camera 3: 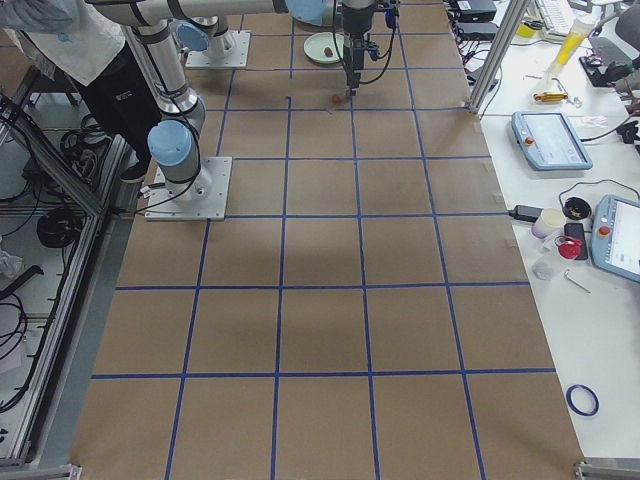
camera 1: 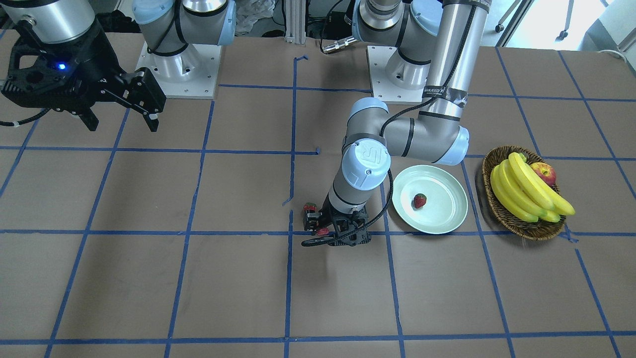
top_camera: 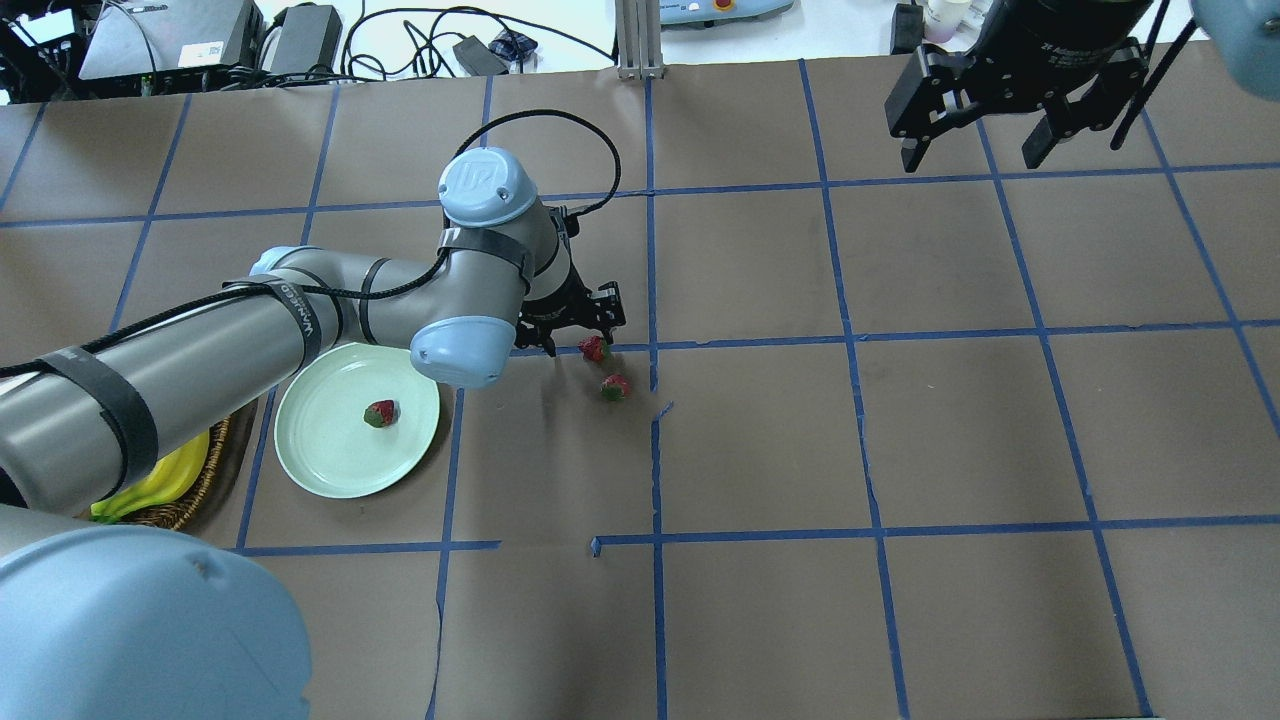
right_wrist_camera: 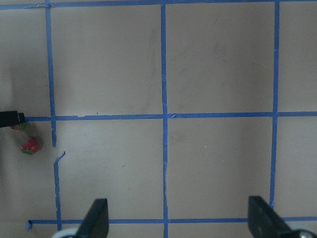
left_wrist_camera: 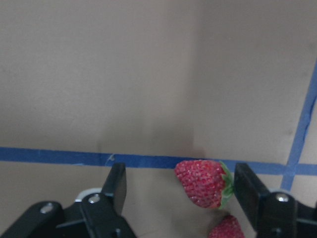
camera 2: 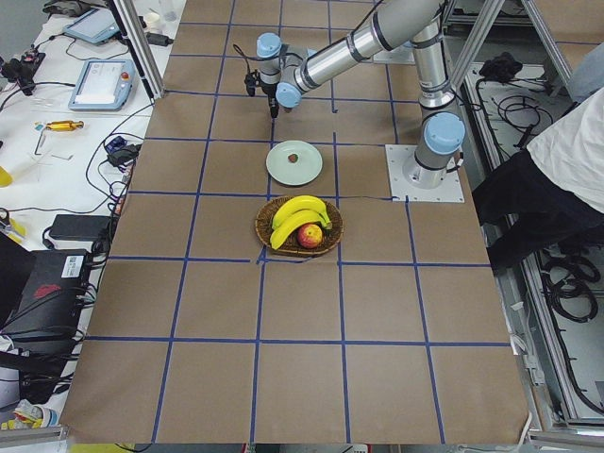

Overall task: Collect all strawberries into plate
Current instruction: 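Move the left gripper to the next strawberry and grasp it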

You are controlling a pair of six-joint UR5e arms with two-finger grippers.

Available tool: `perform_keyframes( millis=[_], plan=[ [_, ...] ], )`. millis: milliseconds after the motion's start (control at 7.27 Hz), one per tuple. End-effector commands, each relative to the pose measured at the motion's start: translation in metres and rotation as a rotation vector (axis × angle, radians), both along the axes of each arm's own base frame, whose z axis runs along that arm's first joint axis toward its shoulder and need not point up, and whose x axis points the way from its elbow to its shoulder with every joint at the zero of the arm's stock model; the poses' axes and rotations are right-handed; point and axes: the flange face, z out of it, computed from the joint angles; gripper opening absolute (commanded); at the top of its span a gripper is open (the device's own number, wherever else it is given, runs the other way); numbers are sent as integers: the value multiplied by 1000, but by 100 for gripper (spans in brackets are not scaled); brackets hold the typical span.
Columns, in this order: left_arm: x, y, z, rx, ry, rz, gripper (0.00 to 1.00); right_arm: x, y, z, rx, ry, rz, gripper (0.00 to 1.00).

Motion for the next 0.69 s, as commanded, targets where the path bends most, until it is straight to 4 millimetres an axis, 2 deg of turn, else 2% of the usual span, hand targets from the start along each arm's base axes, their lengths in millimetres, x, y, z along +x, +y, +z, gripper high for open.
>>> perform_keyframes(
  millis=[0,138,275,413,550],
  plan=[
    [-3,1,-3,7,-2,-9,31,0,0,1,-1,1,0,100],
    [-4,0,-2,4,-1,-15,0,0,0,0,0,1,1,100],
    [-3,0,3,1,-2,-18,0,0,0,1,-1,1,0,100],
    [2,1,23,-30,-12,-59,0,0,0,0,0,1,0,100],
    [22,3,39,0,-33,-90,0,0,0,0,0,1,1,100]
  ],
)
